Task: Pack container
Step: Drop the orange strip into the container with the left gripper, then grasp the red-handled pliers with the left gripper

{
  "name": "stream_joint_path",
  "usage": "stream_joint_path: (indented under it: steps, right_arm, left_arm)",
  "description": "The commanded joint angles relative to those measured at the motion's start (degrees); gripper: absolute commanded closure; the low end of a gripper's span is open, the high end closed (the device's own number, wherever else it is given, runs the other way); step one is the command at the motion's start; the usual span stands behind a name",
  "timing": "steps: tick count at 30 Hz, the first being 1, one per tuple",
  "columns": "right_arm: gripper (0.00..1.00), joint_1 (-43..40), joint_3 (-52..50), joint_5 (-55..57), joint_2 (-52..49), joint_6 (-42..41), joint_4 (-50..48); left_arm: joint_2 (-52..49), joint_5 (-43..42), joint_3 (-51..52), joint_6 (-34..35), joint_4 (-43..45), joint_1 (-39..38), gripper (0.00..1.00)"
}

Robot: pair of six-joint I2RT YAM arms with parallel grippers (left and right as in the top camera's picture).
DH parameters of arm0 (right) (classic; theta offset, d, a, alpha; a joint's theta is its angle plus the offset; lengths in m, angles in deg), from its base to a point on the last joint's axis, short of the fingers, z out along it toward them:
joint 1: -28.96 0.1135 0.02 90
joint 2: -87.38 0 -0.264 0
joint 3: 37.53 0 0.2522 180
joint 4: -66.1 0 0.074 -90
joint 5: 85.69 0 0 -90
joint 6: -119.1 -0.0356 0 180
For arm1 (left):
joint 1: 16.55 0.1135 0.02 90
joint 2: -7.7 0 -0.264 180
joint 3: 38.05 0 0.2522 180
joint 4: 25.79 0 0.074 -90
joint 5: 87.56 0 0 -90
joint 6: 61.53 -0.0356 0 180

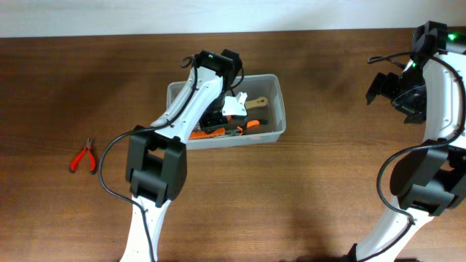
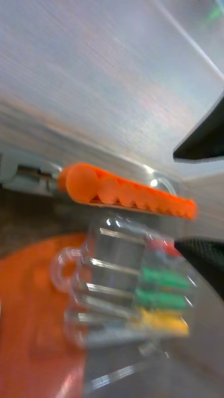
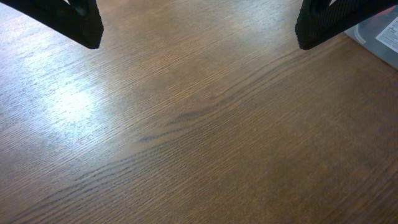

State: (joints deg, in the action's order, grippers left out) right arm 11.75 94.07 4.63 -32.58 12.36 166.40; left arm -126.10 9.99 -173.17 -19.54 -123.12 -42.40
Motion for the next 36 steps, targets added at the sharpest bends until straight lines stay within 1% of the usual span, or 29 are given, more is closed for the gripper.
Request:
stream_joint_path:
  steps: [1,3,5,7,9,11,12,13,15,16,17,18,20,22,26,29,32,36]
  right_arm:
    - [0.01,-0.1,-0.3,-0.1,0.3,-0.7,0.0]
    - [0.01,-0.1,-0.3,-0.1,0.3,-0.7,0.0]
    - [0.01,-0.1,-0.3,-0.1,0.3,-0.7,0.0]
    - [0.01,-0.1,-0.3,-0.1,0.3,-0.7,0.0]
    - [0.01,-0.1,-0.3,-0.1,0.3,-0.7,0.0]
    - [0.01,-0.1,-0.3,-0.1,0.3,-0.7,0.0]
    - [0.01,-0.1,-0.3,-0.1,0.3,-0.7,0.0]
    - [0.01,-0.1,-0.3,-0.1,0.3,-0.7,0.0]
    - [0.02,-0.1,-0.3,-0.1,0.3,-0.7,0.0]
    - [0.01,-0.1,-0.3,-0.1,0.3,-0.7,0.0]
    - [0.01,-0.1,-0.3,-0.1,0.3,-0.7,0.0]
    - [0.01,-0.1,-0.3,-0.1,0.3,-0.7,0.0]
    - [0.01,-0.1,-0.3,-0.1,0.3,-0.7,0.0]
    - [0.01,-0.1,-0.3,-0.1,0.3,-0.7,0.0]
    - [0.01,-0.1,-0.3,-0.1,0.3,-0.7,0.0]
    - [0.01,-0.1,-0.3,-0.1,0.3,-0.7,0.0]
    - [0.01,-0.1,-0.3,-0.1,0.3,-0.7,0.0]
    - [0.01,-0.1,-0.3,-0.1,0.3,-0.7,0.0]
  left_arm:
    - [9.9,1.3,-0.4,0.8,0.4,0.5,0.49]
    - [14.7,1.4,-0.4,2.1,0.5,1.0,0.48]
    - [19.7,1.3,-0.4,4.2,0.6,1.8,0.44]
    - [27.1,1.3,-0.4,8.2,0.6,4.2,0.41]
    - [32.9,2.1,-0.4,12.8,0.6,8.3,0.4]
    - [35.7,5.3,-0.4,20.5,-0.8,13.8,0.4]
    - [36.4,5.4,-0.4,24.6,-3.0,19.5,0.39]
    - [36.3,4.1,-0.3,28.2,-4.2,24.5,0.38]
    - [35.6,-0.3,1.9,31.1,-4.6,31.9,0.35]
    - [34.7,-3.9,6.6,32.2,-4.3,38.3,0.35]
    - [34.3,-5.0,8.5,32.2,-3.8,40.1,0.34]
    - [33.3,-6.7,13.0,32.2,-2.1,43.1,0.35]
    - [31.3,-6.9,22.8,32.1,2.4,47.0,0.35]
    - [28.8,-6.9,31.5,32.1,6.7,49.2,0.35]
    - [25.0,-6.1,39.6,32.1,13.7,49.8,0.36]
    - [22.6,-6.1,42.4,32.1,19.3,49.9,0.36]
    - [19.7,-6.3,42.5,32.1,23.4,49.9,0.36]
    - [17.3,-6.3,42.5,32.1,26.3,49.9,0.39]
